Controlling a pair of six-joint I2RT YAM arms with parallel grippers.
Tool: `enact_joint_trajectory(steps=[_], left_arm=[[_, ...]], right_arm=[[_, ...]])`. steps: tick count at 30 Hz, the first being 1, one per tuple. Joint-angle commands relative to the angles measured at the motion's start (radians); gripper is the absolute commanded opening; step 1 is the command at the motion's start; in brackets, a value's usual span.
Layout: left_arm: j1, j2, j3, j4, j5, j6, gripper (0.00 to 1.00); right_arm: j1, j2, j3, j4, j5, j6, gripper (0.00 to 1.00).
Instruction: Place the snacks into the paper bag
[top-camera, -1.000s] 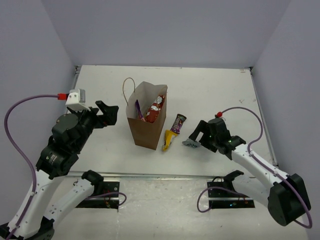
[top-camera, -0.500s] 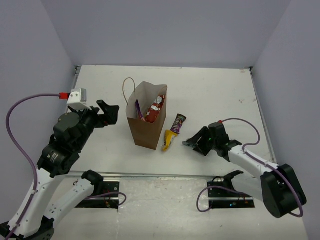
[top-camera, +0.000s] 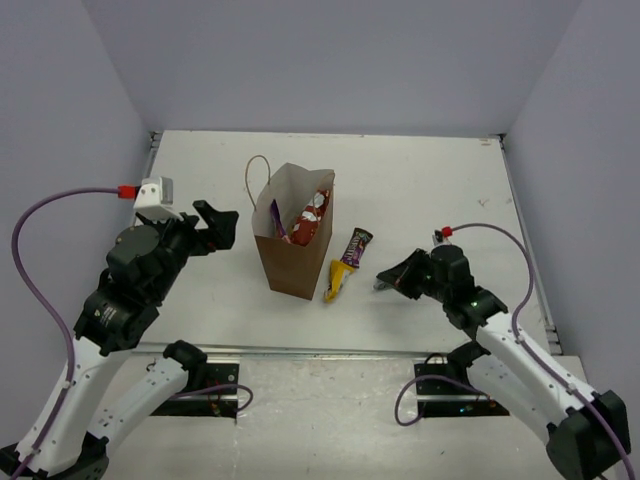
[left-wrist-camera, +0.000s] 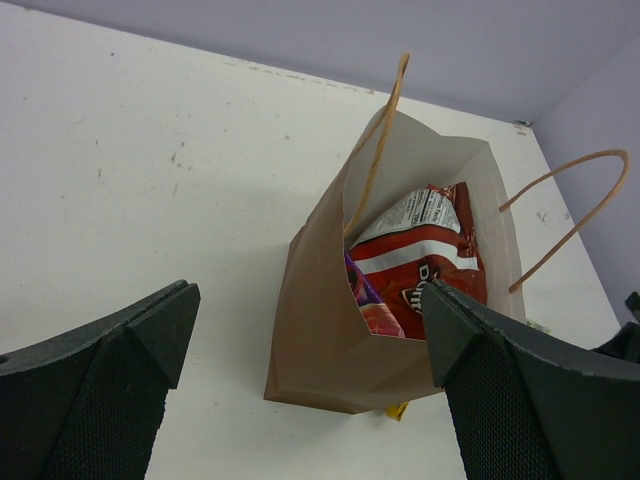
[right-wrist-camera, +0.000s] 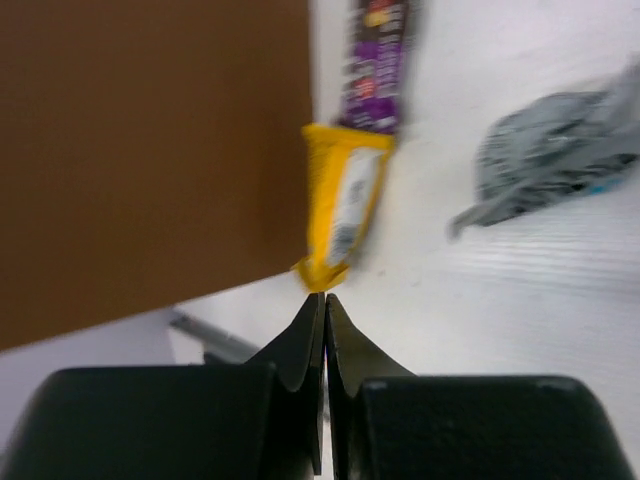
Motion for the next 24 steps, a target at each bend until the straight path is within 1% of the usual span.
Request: enact_joint_trajectory(steps=[1,2,3,4,5,6,7,8,9,10,12,13,14,15,17,19,20,23,24], left_arm=[[-0.001,-0.008,0.000,0.046,-0.001,0.022,1.00],[-0.001,-0.011,0.000,0.044,-0.002,0.022,1.00],[-0.001,-0.017,0.000,0.043,-0.007,0.022,1.00],[-0.001,-0.020,0.001,0.041,-0.008,0.021,1.00],[-0.001,-0.021,0.003,0.040,-0.007,0.019,1.00],[0.000,-0.023,0.005,0.035,-0.005,0.015,1.00],[-0.001,-0.024,0.011,0.029,-0.002,0.011,1.00],[-0.001,-0.026,0.012,0.027,-0.001,0.010,1.00],[-0.001,-0.027,0.012,0.026,-0.001,0.007,1.00],[-0.001,-0.034,0.011,0.026,-0.002,0.007,1.00],[-0.001,-0.038,0.008,0.024,-0.002,0.004,1.00],[-0.001,-0.040,0.008,0.023,-0.002,0.002,1.00],[-0.001,-0.038,0.009,0.021,0.001,0.001,1.00],[-0.001,-0.040,0.011,0.021,0.004,0.001,1.00],[-0.001,-0.040,0.017,0.018,0.007,0.001,1.00],[-0.001,-0.043,0.020,0.014,0.002,0.001,1.00],[-0.001,-0.043,0.020,0.014,-0.001,0.001,1.00],[-0.001,-0.046,0.018,0.014,-0.001,0.001,1.00],[-0.001,-0.046,0.018,0.014,0.001,0.001,1.00]], right_arm=[[0.102,-0.092,0.154,-0.103,0.060,-0.113,0.00],[0.128,-0.100,0.230,-0.120,0.074,-0.132,0.00],[0.169,-0.094,0.272,-0.136,0.077,-0.175,0.00],[0.183,-0.084,0.308,-0.156,0.094,-0.193,0.00],[0.192,-0.069,0.392,-0.242,0.120,-0.215,0.00],[0.197,-0.049,0.431,-0.303,0.154,-0.218,0.12],[0.197,-0.013,0.454,-0.387,0.227,-0.218,0.28],[0.195,-0.002,0.456,-0.413,0.261,-0.200,0.84],[0.192,0.006,0.435,-0.424,0.306,-0.175,0.99],[0.177,0.003,0.412,-0.424,0.320,-0.163,0.99],[0.098,-0.006,0.328,-0.388,0.260,-0.124,0.99],[0.065,-0.011,0.297,-0.334,0.228,-0.111,0.99],[-0.005,-0.017,0.239,-0.308,0.167,-0.080,0.99],[-0.033,-0.015,0.209,-0.283,0.138,-0.056,0.99],[-0.077,0.015,0.163,-0.247,0.127,0.003,0.99],[-0.093,0.054,0.146,-0.219,0.128,0.030,0.99],[-0.104,0.099,0.131,-0.205,0.125,0.059,0.99],[-0.127,0.176,0.096,-0.110,0.065,0.107,0.99],[-0.131,0.233,0.090,-0.087,0.053,0.119,0.99]])
